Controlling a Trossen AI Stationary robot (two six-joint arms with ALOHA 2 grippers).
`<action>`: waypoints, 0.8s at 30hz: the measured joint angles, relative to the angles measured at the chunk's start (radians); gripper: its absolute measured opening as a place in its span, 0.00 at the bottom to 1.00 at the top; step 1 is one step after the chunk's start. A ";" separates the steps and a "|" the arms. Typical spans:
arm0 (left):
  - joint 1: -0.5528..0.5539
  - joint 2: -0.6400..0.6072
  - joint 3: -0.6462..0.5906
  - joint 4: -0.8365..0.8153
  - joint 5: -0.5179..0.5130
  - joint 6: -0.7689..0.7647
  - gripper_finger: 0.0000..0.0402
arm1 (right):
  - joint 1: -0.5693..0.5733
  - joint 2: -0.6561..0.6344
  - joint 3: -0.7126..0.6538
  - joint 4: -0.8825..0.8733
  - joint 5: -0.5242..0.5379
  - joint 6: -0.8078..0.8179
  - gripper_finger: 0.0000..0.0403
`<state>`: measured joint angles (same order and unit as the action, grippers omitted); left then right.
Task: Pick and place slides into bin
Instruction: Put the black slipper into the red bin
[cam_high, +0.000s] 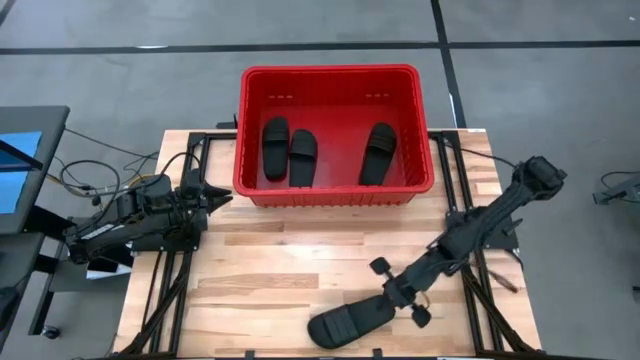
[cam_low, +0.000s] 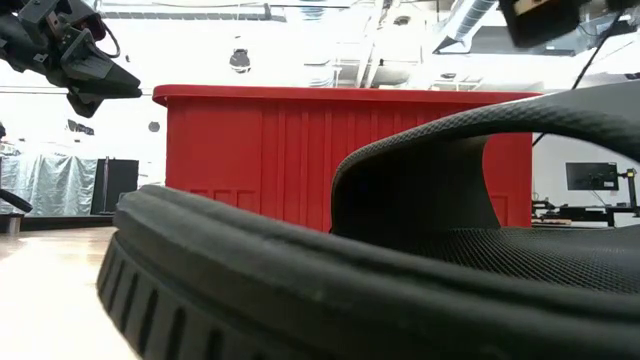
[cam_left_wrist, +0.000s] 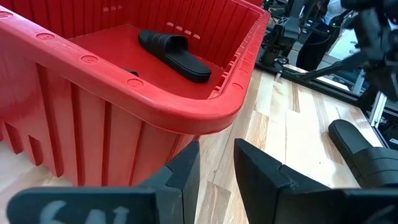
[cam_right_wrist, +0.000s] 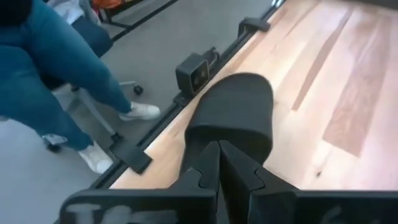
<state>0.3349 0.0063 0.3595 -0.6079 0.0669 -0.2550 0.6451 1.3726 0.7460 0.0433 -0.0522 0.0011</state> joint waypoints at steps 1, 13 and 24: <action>0.000 0.000 0.000 0.000 0.000 0.000 0.22 | -0.003 0.027 0.000 0.029 -0.002 -0.001 0.00; 0.000 0.000 0.000 0.000 0.000 0.000 0.22 | -0.021 0.215 0.001 0.197 -0.004 -0.010 0.00; 0.000 0.000 0.000 0.000 0.000 0.000 0.22 | -0.068 0.298 0.028 0.284 -0.142 0.027 0.00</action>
<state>0.3351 0.0063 0.3595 -0.6076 0.0667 -0.2550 0.5773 1.6709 0.7739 0.3274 -0.1937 0.0279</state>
